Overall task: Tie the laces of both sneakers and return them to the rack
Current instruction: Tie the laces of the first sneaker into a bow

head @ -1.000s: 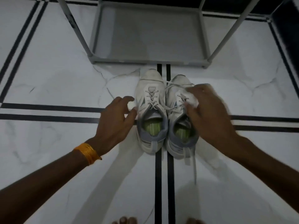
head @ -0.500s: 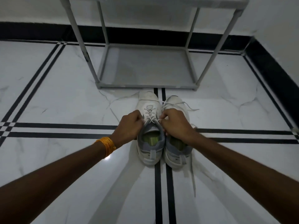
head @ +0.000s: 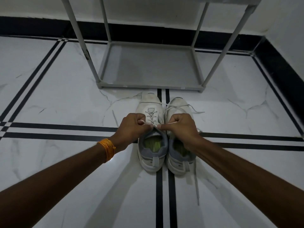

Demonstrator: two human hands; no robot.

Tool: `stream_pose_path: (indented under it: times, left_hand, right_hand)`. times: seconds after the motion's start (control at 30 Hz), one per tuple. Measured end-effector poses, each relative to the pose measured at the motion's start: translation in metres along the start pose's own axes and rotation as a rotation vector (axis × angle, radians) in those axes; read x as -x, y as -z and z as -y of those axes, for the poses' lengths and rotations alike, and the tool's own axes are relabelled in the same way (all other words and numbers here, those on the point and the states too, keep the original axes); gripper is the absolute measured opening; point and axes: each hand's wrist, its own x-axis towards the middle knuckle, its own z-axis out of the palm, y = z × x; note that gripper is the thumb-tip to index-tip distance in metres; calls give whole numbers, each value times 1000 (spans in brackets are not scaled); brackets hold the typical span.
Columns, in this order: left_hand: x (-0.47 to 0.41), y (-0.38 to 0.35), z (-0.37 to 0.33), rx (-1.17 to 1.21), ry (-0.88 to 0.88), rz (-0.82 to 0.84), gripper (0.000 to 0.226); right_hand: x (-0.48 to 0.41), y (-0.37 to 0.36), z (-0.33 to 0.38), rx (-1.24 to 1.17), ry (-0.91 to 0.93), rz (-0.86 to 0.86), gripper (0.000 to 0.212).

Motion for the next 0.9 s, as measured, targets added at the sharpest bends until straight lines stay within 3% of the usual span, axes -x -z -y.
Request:
stream_pose_path:
  times: [0.17, 0.3, 0.37, 0.5, 0.57, 0.63, 0.77, 0.83, 0.9]
  left_hand:
    - [3, -6, 5, -10, -48, -67, 48]
    - [9, 14, -3, -501, -188, -110, 52]
    - [12, 37, -8, -591, -202, -117, 54]
    - [18, 88, -32, -328, -215, -271, 51]
    - [24, 102, -55, -101, -248, -200, 46]
    - [31, 102, -80, -39, -325, -50, 41]
    - [38, 73, -122, -327, -662, 214, 22]
    - [34, 60, -133, -671, -941, 218, 24]
    - [22, 55, -143, -987, -1033, 159, 22]
  right_hand:
    - [0, -4, 1, 88, 75, -61, 45]
    - [4, 7, 1, 145, 135, -47, 41]
    - [4, 20, 3, 208, 162, -35, 41]
    - [6, 53, 23, 300, 168, 19, 48]
    - [8, 72, 45, 351, 202, 49, 48]
    - [8, 88, 74, 338, 254, 65, 44]
    - [5, 108, 141, 383, 453, 75, 40]
    - [7, 106, 165, 450, 575, 85, 39]
    - [9, 99, 179, 545, 676, 97, 36]
